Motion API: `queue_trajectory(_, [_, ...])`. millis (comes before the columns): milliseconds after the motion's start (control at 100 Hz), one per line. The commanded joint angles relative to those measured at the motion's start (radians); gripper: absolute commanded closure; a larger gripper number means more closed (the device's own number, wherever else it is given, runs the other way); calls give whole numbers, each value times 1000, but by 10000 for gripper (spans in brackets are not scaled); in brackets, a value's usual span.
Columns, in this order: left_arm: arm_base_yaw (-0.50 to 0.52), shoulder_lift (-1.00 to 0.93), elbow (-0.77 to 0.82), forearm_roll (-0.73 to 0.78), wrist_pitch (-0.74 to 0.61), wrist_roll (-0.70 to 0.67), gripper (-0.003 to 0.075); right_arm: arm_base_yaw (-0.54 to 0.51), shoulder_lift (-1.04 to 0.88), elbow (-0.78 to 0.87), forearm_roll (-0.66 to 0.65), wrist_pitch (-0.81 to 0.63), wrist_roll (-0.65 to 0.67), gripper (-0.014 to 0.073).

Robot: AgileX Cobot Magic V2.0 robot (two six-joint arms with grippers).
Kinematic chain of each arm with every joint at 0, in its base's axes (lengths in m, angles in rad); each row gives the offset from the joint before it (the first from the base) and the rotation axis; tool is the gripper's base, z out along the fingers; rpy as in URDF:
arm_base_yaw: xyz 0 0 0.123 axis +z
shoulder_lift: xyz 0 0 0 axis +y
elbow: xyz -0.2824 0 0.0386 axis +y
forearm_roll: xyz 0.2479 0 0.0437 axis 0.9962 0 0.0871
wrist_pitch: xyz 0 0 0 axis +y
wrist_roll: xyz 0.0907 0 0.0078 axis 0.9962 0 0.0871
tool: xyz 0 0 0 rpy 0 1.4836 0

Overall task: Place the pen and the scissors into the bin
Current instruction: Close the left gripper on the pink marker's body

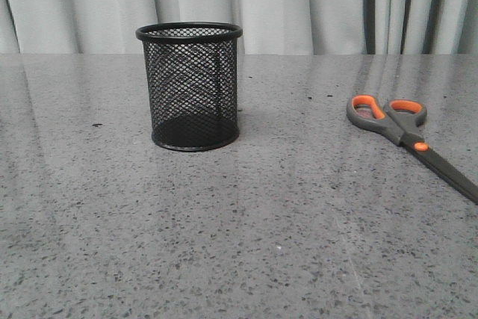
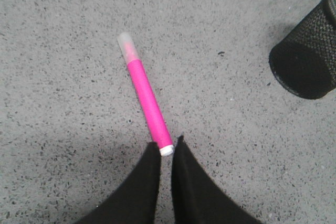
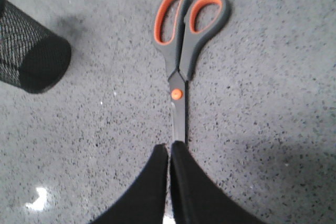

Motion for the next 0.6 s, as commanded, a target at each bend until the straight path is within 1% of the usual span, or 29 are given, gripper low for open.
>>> queue_trajectory(0, [3,30,-35,-43,-54,9,552,-6,38,-59,9,-6,-28,495])
queue_trajectory(90, [3,66,-35,-72,-54,18,450,-6,57,-70,9,-1,-28,344])
queue_trajectory(120, [3,80,-35,-82,-54,28,414,-6,61,-70,9,-1,-28,309])
queue_trajectory(160, [3,95,-35,-95,-50,39,388,-6,61,-70,11,-3,-28,276])
queue_trajectory(200, [3,111,-35,-106,-49,41,372,-6,61,-70,11,-5,-28,270])
queue_trajectory(360, [3,197,-47,-107,-54,63,372,-6,61,-70,11,-19,-28,271])
queue_trajectory(590, [-4,359,-139,-96,-54,65,372,-6,61,-70,11,-21,-32,271])
